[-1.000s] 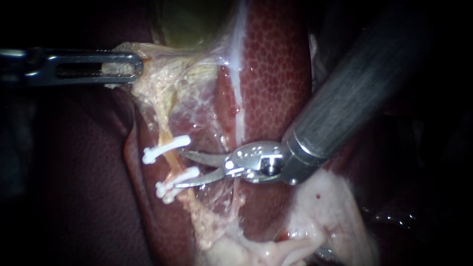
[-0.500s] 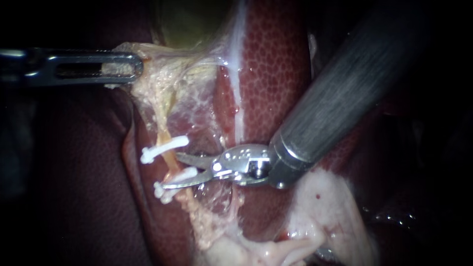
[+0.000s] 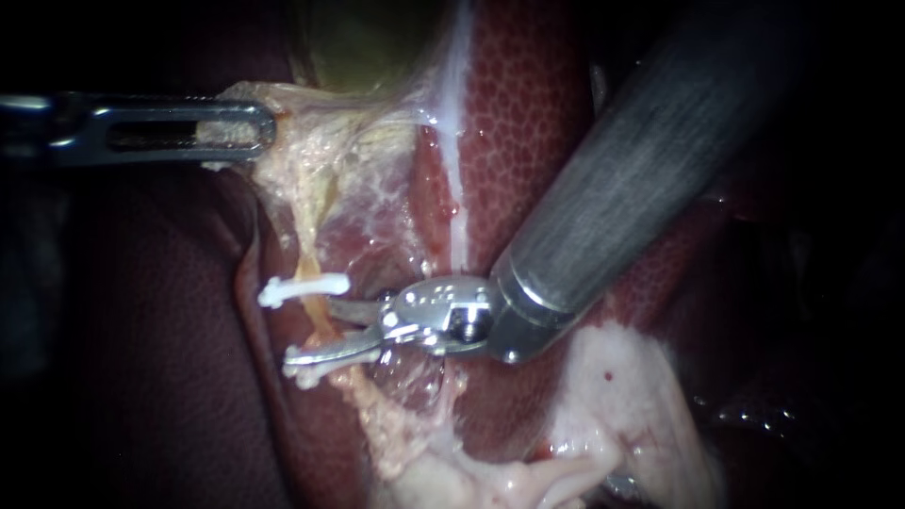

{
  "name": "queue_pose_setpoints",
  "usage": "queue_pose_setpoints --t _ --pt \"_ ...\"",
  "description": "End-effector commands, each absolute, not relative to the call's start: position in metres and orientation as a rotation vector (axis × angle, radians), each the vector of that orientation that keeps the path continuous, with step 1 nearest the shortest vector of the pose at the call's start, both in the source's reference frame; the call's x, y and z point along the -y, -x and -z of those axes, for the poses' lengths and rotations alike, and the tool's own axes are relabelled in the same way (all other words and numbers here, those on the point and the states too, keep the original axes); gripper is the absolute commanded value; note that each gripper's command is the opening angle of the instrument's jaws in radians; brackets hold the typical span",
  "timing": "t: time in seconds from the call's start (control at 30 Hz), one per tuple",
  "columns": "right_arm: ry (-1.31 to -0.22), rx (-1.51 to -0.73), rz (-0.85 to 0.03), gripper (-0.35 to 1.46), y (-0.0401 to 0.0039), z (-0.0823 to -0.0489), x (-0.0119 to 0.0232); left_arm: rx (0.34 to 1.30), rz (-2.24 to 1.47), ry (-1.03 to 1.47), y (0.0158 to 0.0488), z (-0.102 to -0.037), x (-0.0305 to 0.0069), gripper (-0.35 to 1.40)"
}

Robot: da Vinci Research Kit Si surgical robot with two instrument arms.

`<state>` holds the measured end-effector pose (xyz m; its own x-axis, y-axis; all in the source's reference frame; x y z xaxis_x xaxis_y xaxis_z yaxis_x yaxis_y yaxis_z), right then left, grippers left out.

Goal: Go to the cutting position left tube

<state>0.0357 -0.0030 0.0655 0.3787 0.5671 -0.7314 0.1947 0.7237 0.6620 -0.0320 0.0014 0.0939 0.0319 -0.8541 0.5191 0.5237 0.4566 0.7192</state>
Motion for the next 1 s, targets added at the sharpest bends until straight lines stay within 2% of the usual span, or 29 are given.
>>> queue_pose_setpoints --t 0.03,0.47,1.0 --pt "-0.77 -1.186 -0.27 1.35 -0.0359 -0.0655 0.003 1.094 1.1 -0.375 0.0321 -0.094 -0.0014 -0.35" --pt "-0.774 -1.181 -0.279 1.35 -0.0384 -0.0664 0.0038 1.093 1.101 -0.372 0.0324 -0.094 -0.0013 -0.35" --pt "-0.777 -1.179 -0.284 1.33 -0.0385 -0.0667 0.0037 1.093 1.102 -0.372 0.0325 -0.094 -0.0013 -0.35"
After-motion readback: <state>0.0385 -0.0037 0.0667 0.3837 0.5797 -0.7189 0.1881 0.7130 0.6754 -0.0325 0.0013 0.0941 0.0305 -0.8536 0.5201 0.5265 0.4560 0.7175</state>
